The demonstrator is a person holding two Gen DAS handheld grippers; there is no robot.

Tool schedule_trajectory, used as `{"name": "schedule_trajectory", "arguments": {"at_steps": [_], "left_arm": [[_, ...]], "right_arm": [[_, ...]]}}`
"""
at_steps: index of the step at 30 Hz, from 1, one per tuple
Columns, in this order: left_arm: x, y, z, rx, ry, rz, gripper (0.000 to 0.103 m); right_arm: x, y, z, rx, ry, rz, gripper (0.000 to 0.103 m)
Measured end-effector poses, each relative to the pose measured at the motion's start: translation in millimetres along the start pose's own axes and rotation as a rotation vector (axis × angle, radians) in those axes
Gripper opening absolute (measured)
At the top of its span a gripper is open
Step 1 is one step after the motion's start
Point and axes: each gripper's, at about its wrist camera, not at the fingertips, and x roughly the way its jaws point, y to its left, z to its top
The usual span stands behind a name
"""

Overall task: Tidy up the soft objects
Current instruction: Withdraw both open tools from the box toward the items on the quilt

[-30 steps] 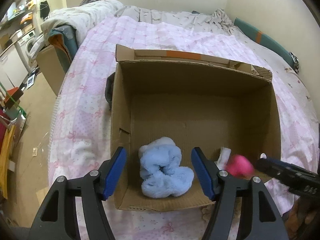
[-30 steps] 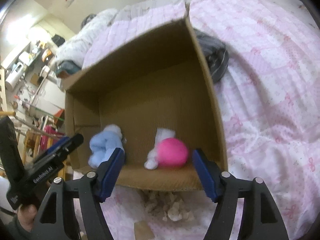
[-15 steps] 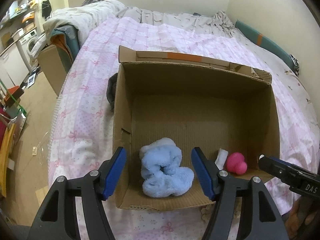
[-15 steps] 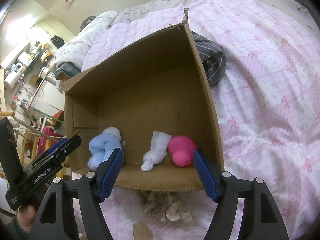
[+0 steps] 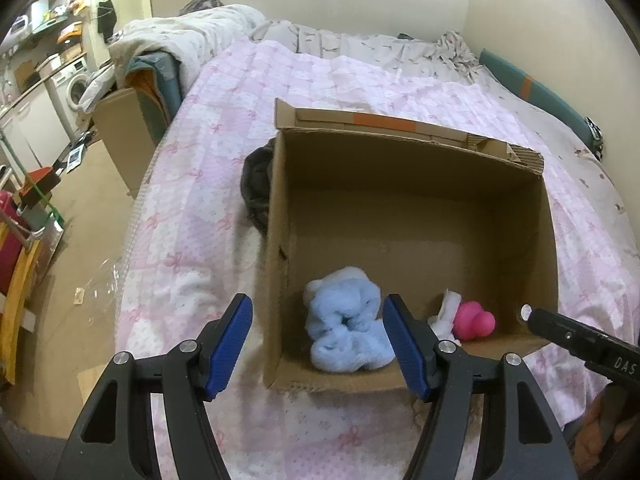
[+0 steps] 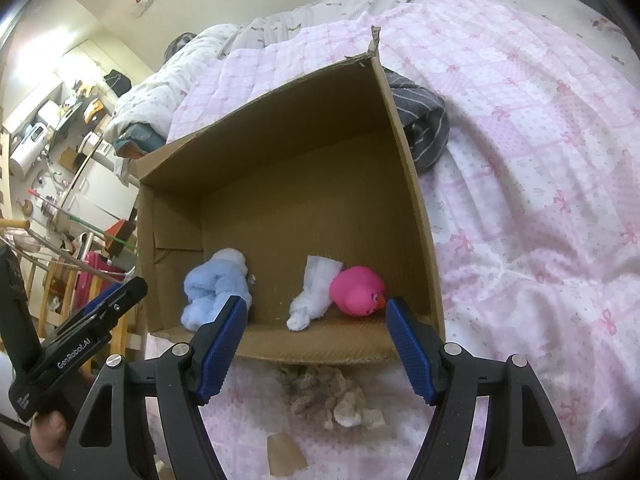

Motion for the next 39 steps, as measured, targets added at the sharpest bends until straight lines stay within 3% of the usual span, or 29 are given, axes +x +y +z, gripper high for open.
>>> {"name": "schedule_trajectory", "arguments": {"at_steps": [17,25,39], "left_arm": [[-24.7,-4.6,-47.1,-0.003,0.036,0.002,0.065],[-29.1,-5.1,-55.5,-0.014,0.045,0.001,0.065],[-5.8,6.1,-71.7,-0.103,0.174,-0.006,0.065]], "right_arm": [[-29.8,6.4,-26.5,-0.011,-0.033,-0.004,0.076],[-33.5,12.0,-45.2,-0.022,-0.008,-0.012,0.076],[-27.6,-5.2,-58.6,0.071,0.04,-0.073,0.076]]}}
